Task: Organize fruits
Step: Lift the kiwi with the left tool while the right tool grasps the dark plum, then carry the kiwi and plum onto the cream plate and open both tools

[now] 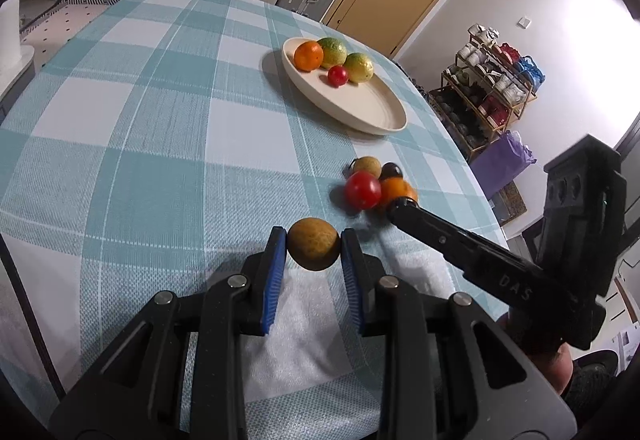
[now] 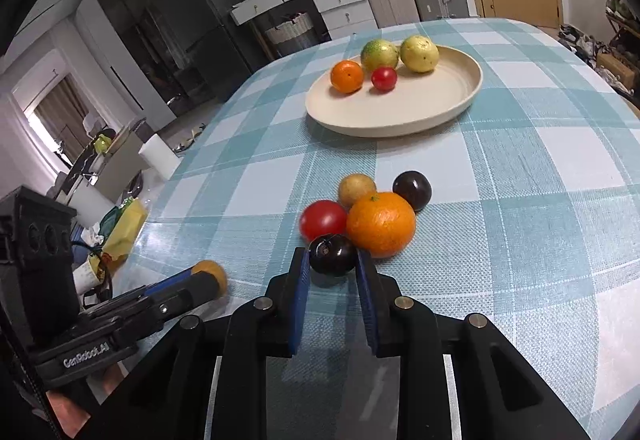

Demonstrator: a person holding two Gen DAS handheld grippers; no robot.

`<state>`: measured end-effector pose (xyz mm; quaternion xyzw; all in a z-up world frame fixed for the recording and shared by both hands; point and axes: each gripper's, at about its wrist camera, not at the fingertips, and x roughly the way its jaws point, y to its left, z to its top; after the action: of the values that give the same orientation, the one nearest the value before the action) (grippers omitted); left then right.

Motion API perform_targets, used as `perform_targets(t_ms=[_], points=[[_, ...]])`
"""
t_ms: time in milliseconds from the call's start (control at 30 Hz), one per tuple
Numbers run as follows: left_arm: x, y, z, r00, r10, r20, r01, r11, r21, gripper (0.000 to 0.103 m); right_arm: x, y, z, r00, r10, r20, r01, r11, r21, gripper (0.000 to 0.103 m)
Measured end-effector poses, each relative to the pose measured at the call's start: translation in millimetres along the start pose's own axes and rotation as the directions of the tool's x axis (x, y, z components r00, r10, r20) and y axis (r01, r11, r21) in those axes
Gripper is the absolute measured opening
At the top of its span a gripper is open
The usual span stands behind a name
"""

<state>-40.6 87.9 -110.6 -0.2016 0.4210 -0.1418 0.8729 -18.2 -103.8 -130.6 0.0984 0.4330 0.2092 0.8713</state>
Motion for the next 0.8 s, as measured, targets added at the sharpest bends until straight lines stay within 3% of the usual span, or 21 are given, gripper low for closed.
perform_targets(t_ms=[400, 800], points=[[11.0, -19.2, 27.1, 1.000, 0.010, 0.002, -0.010, 0.999, 0.037, 0.025, -28.5, -7.1, 6.2, 0.990, 0.085, 0.108, -0.086, 0.996, -0.001, 0.024], [38.4, -49.9, 94.1, 1.000, -0.006, 0.027, 0.004, 0.997, 0.080, 0.025, -39.1, -53.3, 43.1, 0.975, 0.098, 0.199, -0.111, 0.992, 0.055, 0.024]])
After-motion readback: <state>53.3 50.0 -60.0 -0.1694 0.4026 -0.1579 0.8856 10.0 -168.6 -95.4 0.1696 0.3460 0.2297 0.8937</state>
